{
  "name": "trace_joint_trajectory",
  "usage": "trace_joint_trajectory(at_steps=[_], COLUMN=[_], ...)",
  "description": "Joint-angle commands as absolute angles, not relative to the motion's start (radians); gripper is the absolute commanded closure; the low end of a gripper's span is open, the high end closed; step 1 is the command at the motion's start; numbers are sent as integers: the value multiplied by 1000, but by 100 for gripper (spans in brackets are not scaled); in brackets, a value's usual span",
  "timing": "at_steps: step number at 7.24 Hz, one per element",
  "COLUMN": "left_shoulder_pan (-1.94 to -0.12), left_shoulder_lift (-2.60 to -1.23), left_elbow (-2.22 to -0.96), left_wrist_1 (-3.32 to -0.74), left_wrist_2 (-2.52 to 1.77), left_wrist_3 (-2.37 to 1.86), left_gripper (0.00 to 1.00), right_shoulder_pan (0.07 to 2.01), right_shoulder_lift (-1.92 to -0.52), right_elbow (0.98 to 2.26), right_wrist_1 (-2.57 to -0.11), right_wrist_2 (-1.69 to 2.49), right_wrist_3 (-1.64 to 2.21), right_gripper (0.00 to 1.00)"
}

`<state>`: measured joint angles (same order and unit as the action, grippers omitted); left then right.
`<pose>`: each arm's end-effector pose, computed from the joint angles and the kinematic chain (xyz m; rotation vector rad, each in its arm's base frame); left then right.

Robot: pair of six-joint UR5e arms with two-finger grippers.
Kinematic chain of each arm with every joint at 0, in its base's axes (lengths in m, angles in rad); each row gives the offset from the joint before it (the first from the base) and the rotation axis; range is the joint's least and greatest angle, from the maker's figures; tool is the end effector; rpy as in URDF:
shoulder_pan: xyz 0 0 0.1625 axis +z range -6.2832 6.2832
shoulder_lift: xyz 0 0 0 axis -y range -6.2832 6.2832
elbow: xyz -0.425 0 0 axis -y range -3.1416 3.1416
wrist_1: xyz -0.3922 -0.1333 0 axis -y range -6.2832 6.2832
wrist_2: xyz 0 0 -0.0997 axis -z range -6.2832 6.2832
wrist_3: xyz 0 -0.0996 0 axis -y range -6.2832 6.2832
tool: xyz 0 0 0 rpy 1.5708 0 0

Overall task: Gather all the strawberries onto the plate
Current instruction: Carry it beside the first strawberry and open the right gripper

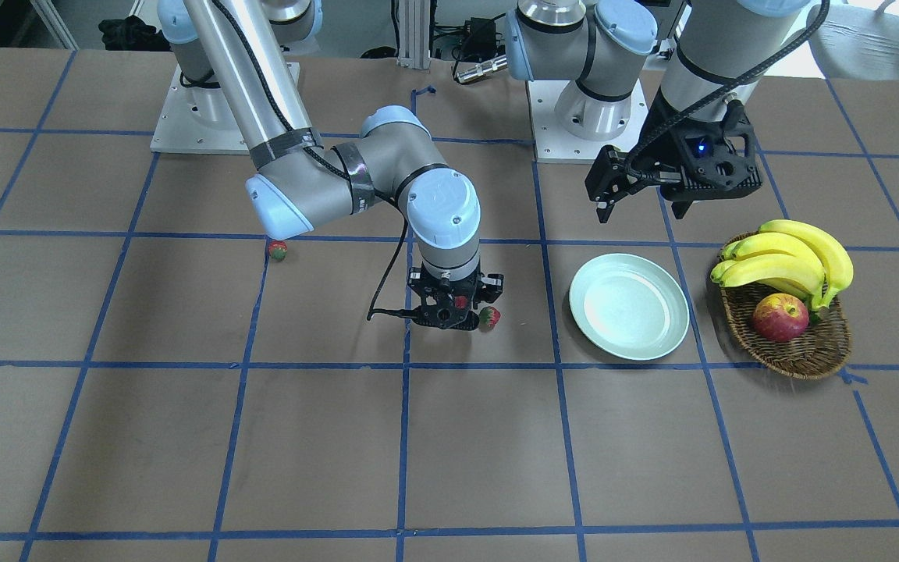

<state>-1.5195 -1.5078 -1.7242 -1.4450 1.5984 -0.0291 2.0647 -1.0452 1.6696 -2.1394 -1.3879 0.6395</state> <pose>-0.1064 -0.4731 0.4553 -0.1259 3.1106 -0.0546 0.4299 -0.4790 0.1975 0.2266 3.0008 0.2190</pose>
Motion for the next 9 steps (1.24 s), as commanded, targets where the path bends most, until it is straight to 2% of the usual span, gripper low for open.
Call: trace_joint_trajectory(at_steps=[1,4,5,8,9], left_shoulder_pan=[-1519,-1520,-1520,-1520,-1520], left_shoulder_lift=[-1508,-1508,-1508,-1508,-1508], left_elbow=[-1724,-1724,-1724,-1724,-1724], left_wrist_1=[-1445,-1445,-1445,-1443,-1443], left_wrist_2=[1598,1597,1597,1598,1598], left_wrist_3=[-29,-28,-28,-28,-28], left_gripper=[0,0,0,0,0], right_shoulder_pan=[2060,1920,1857,1717,1688], right_shoulder_lift=[-1080,-1227,-1270,-1438,-1446], right_elbow=[1674,1724,1783,2075,2144], right_wrist_1=[-2129,-2013,-2014,-2109,-2159], right_wrist_2=[-1405,-1572,-1575,-1621,-1653], right_wrist_3=[631,436,372,191,172], right_gripper=[0,0,0,0,0])
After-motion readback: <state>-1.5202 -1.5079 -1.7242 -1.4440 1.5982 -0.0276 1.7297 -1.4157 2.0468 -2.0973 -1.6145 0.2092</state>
